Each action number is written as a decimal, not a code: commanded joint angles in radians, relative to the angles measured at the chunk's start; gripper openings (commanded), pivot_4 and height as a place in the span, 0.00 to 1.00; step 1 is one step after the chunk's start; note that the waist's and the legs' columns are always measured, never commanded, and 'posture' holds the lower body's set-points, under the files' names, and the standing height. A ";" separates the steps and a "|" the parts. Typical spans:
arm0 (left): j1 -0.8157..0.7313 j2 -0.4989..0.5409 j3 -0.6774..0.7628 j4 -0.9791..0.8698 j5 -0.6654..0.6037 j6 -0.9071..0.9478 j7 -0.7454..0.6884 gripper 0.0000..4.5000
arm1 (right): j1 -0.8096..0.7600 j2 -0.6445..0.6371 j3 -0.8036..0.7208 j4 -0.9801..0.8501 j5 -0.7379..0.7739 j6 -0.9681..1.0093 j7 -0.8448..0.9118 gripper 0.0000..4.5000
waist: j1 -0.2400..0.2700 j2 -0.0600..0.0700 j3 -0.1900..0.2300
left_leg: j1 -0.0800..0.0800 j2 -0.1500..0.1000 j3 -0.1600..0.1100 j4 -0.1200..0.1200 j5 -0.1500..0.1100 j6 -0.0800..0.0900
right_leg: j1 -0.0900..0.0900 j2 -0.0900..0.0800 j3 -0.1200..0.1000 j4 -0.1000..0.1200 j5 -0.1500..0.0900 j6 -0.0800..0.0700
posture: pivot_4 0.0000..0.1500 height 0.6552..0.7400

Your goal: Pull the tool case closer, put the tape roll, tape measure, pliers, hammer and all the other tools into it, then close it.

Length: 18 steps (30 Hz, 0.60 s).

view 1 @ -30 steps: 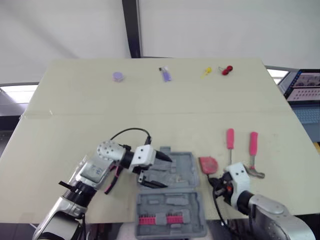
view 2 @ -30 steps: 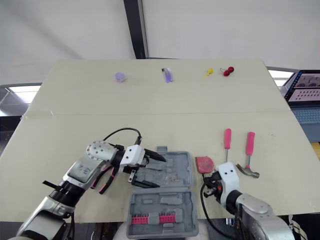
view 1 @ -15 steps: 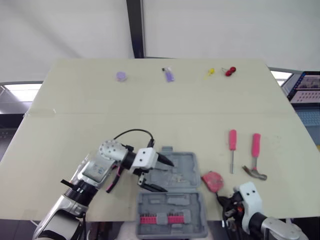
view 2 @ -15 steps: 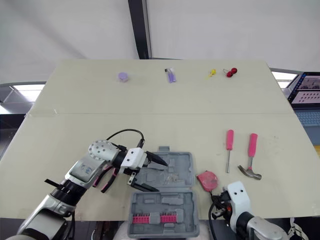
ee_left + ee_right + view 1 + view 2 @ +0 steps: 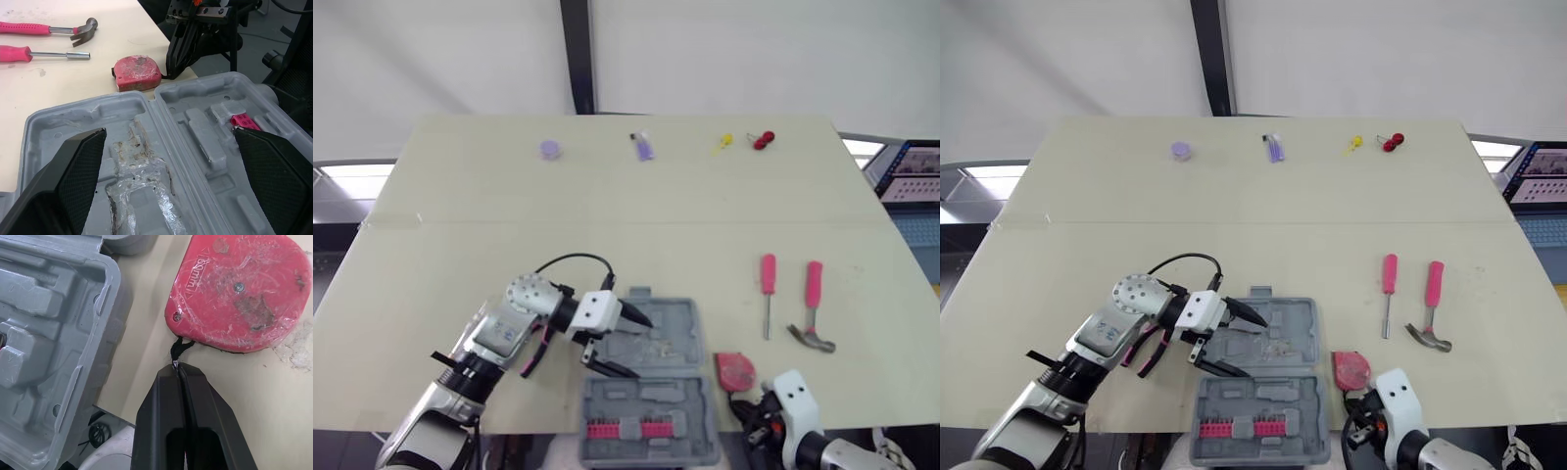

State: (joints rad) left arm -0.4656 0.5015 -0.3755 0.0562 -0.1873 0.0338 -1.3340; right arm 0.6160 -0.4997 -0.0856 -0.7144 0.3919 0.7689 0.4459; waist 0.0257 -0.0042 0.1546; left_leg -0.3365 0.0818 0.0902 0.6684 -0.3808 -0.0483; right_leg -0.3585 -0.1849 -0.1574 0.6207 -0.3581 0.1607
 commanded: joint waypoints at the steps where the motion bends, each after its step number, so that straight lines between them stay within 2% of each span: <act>1: 0.001 0.001 -0.006 -0.018 0.004 -0.008 -0.003 1.00 | 0.015 -0.022 -0.020 -0.021 0.039 0.018 0.034 0.01 | 0.000 0.000 0.000 | 0.000 0.000 0.000 0.000 0.000 0.000 | 0.000 0.000 0.000 0.000 0.000 0.000 | 1.00 1.00; 4: 0.006 0.001 -0.005 -0.017 0.003 -0.014 -0.004 1.00 | 0.039 -0.086 -0.081 -0.052 0.094 0.022 0.109 0.20 | 0.002 0.000 0.000 | 0.000 0.000 0.000 0.000 0.000 0.000 | 0.000 0.000 0.000 0.000 0.000 0.000 | 1.00 1.00; 7: 0.008 -0.002 -0.004 -0.017 -0.001 -0.027 -0.008 1.00 | 0.081 -0.184 -0.177 -0.071 0.158 -0.007 0.246 0.52 | 0.002 0.000 0.000 | 0.000 0.000 0.000 0.001 0.000 0.000 | 0.000 0.000 0.000 0.000 0.000 0.000 | 1.00 1.00; 11: 0.001 -0.008 -0.007 -0.004 0.002 -0.070 -0.019 1.00 | 0.057 -0.320 -0.295 0.026 0.147 -0.187 0.468 0.99 | 0.003 -0.001 0.000 | 0.000 0.000 0.000 0.001 0.000 0.001 | 0.001 0.000 0.000 -0.001 0.000 0.000 | 1.00 1.00; 15: -0.003 -0.019 -0.010 0.006 0.006 -0.109 -0.025 1.00 | -0.073 -0.463 -0.202 0.282 -0.066 -0.606 0.682 0.99 | 0.000 -0.002 0.000 | 0.001 0.000 0.000 0.002 0.000 0.001 | 0.002 0.000 0.000 -0.001 0.000 0.000 | 1.00 1.00; 18: -0.004 -0.020 -0.015 0.012 0.023 -0.148 -0.019 1.00 | -0.239 -0.475 -0.087 0.495 -0.138 -0.807 0.771 0.99 | 0.001 -0.002 0.001 | 0.001 0.000 0.000 0.000 0.000 0.001 | 0.003 0.000 -0.001 -0.002 0.000 0.000 | 1.00 1.00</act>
State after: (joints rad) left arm -0.4658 0.4822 -0.3850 0.0806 -0.1738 -0.0856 -1.3516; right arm 0.4023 -0.9798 -0.2180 -0.2963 0.2905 0.0738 1.1612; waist 0.0266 -0.0065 0.1551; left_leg -0.3356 0.0817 0.0901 0.6691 -0.3812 -0.0475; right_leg -0.3558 -0.1848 -0.1587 0.6185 -0.3581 0.1608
